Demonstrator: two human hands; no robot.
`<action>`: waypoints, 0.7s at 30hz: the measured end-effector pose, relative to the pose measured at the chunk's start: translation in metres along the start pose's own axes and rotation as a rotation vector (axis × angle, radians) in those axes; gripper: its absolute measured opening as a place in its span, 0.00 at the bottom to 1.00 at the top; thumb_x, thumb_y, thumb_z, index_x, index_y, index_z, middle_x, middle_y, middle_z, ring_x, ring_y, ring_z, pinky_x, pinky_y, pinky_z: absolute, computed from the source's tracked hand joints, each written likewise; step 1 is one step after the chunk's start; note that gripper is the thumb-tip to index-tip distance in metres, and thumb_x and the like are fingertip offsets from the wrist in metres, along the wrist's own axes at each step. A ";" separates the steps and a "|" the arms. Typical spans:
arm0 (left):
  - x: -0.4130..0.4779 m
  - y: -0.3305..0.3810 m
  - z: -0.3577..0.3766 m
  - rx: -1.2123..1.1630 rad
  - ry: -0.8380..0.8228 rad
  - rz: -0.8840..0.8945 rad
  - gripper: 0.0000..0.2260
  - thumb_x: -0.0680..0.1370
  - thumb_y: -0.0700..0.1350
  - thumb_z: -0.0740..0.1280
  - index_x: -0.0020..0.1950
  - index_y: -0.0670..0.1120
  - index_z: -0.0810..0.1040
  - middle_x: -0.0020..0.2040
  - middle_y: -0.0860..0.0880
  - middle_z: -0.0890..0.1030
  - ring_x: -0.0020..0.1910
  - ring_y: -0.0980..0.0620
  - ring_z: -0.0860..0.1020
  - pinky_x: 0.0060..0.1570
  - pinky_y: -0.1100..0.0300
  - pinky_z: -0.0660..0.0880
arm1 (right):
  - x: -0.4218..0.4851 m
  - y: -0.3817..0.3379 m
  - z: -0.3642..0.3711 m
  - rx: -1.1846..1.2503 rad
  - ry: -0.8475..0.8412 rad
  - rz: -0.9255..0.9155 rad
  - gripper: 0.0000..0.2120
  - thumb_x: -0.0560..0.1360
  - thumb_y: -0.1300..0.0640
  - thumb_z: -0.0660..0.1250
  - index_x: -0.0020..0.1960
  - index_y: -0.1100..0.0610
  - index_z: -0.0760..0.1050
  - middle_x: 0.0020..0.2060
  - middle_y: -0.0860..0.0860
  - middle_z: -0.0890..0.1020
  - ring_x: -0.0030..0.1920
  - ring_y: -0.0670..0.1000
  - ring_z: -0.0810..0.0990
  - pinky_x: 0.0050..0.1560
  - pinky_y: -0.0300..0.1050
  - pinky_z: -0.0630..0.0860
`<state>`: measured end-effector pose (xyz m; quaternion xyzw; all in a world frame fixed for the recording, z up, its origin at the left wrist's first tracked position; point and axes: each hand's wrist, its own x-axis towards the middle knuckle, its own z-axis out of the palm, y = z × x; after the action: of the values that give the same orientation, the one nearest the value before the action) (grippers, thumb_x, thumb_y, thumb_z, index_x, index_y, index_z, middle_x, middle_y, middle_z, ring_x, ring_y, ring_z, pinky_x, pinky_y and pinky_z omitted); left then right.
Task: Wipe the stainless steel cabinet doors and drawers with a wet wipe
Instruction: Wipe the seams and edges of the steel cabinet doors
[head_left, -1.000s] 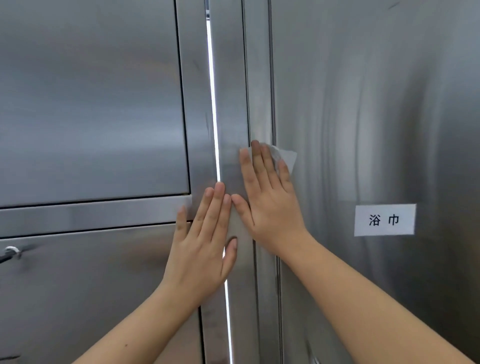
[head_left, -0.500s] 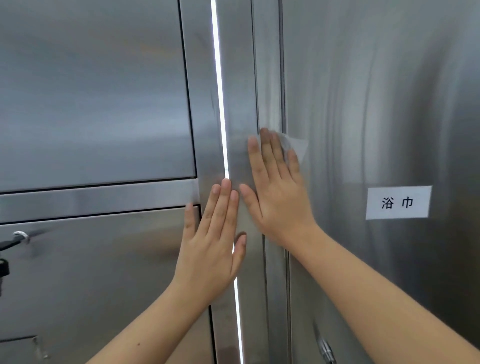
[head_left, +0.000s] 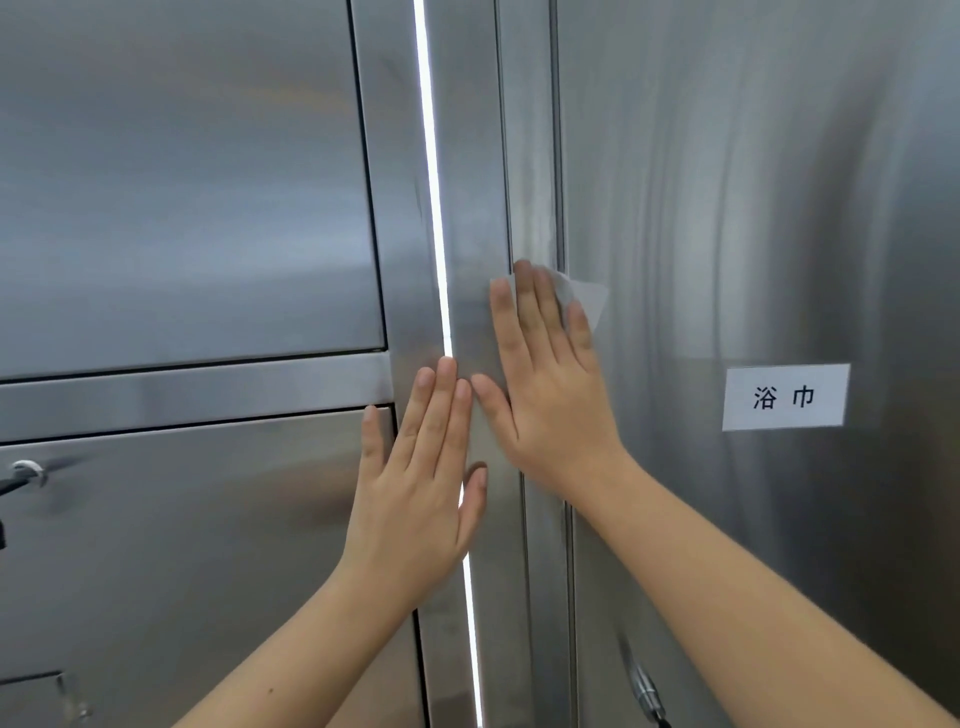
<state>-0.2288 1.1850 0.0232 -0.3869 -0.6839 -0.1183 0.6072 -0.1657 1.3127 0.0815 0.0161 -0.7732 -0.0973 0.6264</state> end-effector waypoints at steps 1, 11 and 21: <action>-0.001 0.001 0.000 -0.002 0.001 -0.002 0.27 0.78 0.50 0.53 0.74 0.39 0.54 0.74 0.42 0.57 0.75 0.50 0.49 0.71 0.46 0.45 | -0.014 -0.003 0.001 0.005 -0.016 0.004 0.29 0.79 0.48 0.50 0.72 0.64 0.47 0.72 0.65 0.59 0.73 0.62 0.56 0.73 0.52 0.46; -0.026 0.003 0.001 0.031 -0.048 0.045 0.27 0.78 0.49 0.53 0.74 0.39 0.55 0.75 0.42 0.56 0.74 0.46 0.56 0.70 0.43 0.49 | -0.036 -0.007 0.000 -0.019 -0.078 0.002 0.31 0.79 0.48 0.49 0.73 0.62 0.41 0.72 0.63 0.57 0.73 0.60 0.55 0.73 0.51 0.46; -0.041 0.009 0.001 -0.026 -0.098 0.027 0.27 0.78 0.49 0.52 0.75 0.41 0.51 0.77 0.46 0.43 0.75 0.50 0.45 0.71 0.45 0.45 | -0.099 -0.022 0.011 0.023 -0.130 0.021 0.30 0.81 0.48 0.46 0.75 0.57 0.36 0.72 0.64 0.55 0.74 0.59 0.52 0.74 0.52 0.45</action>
<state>-0.2248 1.1764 -0.0176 -0.4093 -0.7059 -0.0998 0.5694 -0.1570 1.3070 -0.0198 0.0089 -0.8136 -0.0825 0.5754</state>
